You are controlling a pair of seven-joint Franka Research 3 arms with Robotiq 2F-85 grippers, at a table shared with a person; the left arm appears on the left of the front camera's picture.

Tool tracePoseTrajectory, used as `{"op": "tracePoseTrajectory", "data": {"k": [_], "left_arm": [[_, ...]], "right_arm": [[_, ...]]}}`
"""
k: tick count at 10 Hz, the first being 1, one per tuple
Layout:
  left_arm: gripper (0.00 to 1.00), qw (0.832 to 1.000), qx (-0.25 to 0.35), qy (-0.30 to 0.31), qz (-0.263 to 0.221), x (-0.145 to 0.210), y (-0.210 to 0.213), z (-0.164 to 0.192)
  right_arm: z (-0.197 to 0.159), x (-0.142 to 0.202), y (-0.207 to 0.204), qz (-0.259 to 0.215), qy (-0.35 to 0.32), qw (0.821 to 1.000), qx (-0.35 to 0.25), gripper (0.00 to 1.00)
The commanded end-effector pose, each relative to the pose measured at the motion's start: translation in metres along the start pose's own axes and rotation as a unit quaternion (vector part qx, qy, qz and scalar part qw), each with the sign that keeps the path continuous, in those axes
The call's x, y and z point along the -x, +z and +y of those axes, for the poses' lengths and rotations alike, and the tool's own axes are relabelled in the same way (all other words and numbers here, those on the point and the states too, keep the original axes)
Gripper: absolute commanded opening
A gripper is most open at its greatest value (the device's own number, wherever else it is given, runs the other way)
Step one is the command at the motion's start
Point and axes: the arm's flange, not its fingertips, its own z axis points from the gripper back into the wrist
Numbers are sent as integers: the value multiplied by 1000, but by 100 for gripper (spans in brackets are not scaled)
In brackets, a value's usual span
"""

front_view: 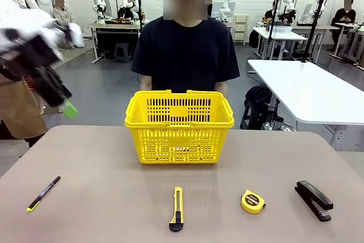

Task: Place the items the person wants into the basket.
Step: Pick up the item the person points to and place it in the Market Basket.

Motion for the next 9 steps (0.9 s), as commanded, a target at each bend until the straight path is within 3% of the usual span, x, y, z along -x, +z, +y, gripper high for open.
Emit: {"op": "tracePoseTrajectory", "data": {"k": [1,4,6,9], "left_arm": [[100,994,80,-18,-76,50,58,6],[100,982,48,-35,-180,135,116,33],[100,974,39,-23,-224,181,146,47],[100,968,-49,28,-245,226,174,41]], "right_arm": [[1,0,0,-1,4,1000,-4,100],[1,0,0,-1,4,1000,-4,100],[1,0,0,-1,4,1000,-4,100],[1,0,0,-1,4,1000,-4,100]]}}
